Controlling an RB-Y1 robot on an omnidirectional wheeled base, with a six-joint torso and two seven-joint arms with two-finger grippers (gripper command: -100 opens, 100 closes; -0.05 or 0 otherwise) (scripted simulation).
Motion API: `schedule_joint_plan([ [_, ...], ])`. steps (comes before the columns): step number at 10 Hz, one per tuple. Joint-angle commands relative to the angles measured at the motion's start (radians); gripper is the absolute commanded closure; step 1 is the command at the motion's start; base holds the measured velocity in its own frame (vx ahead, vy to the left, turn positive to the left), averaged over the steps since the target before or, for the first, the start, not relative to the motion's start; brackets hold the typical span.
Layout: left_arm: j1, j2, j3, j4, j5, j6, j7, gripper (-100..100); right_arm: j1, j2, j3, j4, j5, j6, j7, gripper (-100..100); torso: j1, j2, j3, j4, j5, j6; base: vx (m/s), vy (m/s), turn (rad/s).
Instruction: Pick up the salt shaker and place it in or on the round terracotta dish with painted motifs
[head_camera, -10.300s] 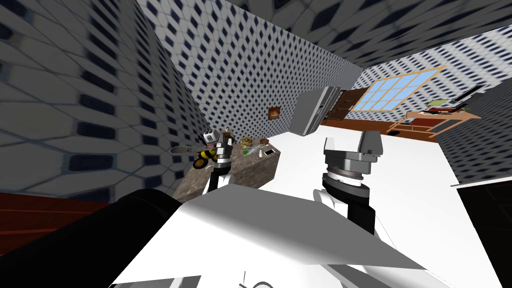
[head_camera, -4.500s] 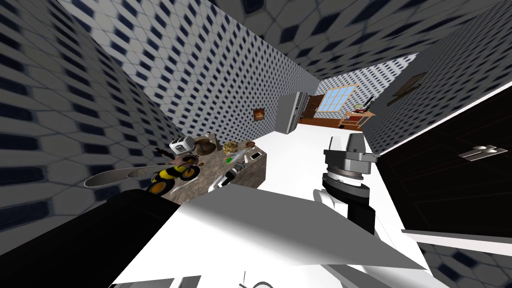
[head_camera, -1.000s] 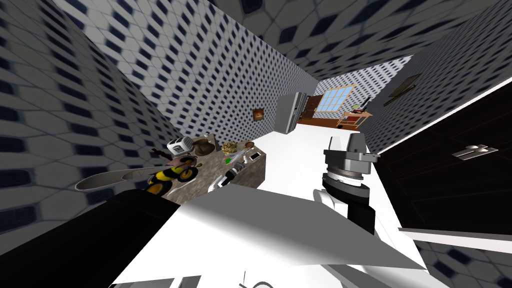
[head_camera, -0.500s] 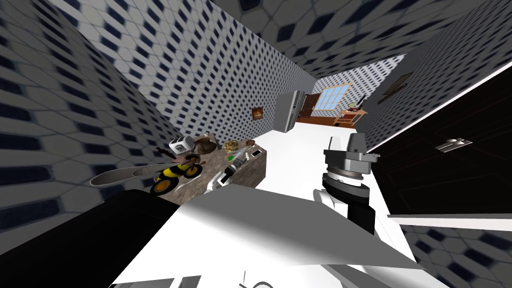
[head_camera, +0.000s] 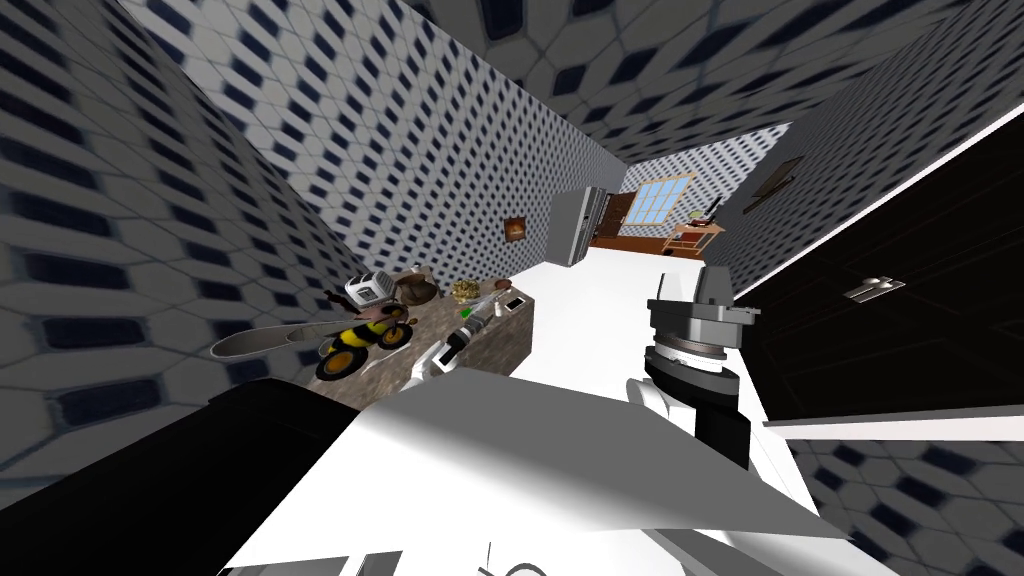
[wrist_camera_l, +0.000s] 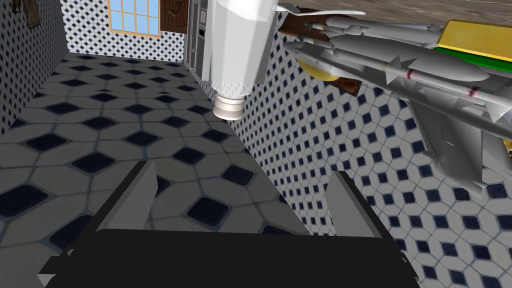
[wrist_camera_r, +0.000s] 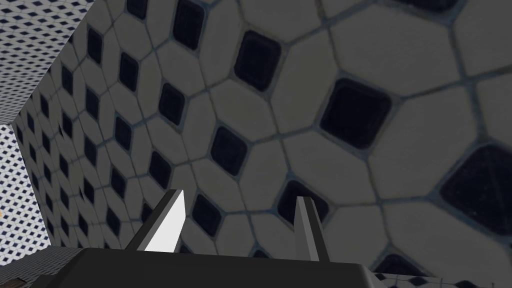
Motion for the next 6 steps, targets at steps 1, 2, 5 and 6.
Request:
schedule_joint_plan([
  [1,0.012,0.011,-0.011,0.004,0.012,0.016,-0.013,-100,0.0,0.0,0.0,0.0,0.0,0.0,0.0,0,0.0,0.0,0.0,0.0,0.0,0.0,0.149,-0.071,0.064],
  [2,0.016,0.013,-0.022,0.014,0.028,0.021,-0.039,-100,0.0,0.0,0.0,0.0,0.0,0.0,0.0,0,-0.002,-0.006,-0.004,-0.001,-0.001,0.0,0.169,-0.055,0.039],
  [5,0.017,0.011,-0.029,0.027,0.042,0.02,-0.062,-100,0.0,0.0,0.0,0.0,0.0,0.0,0.0,0,-0.003,-0.012,-0.007,-0.003,-0.001,0.001,0.155,-0.059,0.019],
  [6,0.016,0.011,-0.03,0.028,0.043,0.02,-0.065,0,0.0,0.0,0.0,0.0,0.0,0.0,0.0,0,0.0,-0.006,-0.004,-0.002,-0.001,0.0,0.016,-0.007,0.0],
])
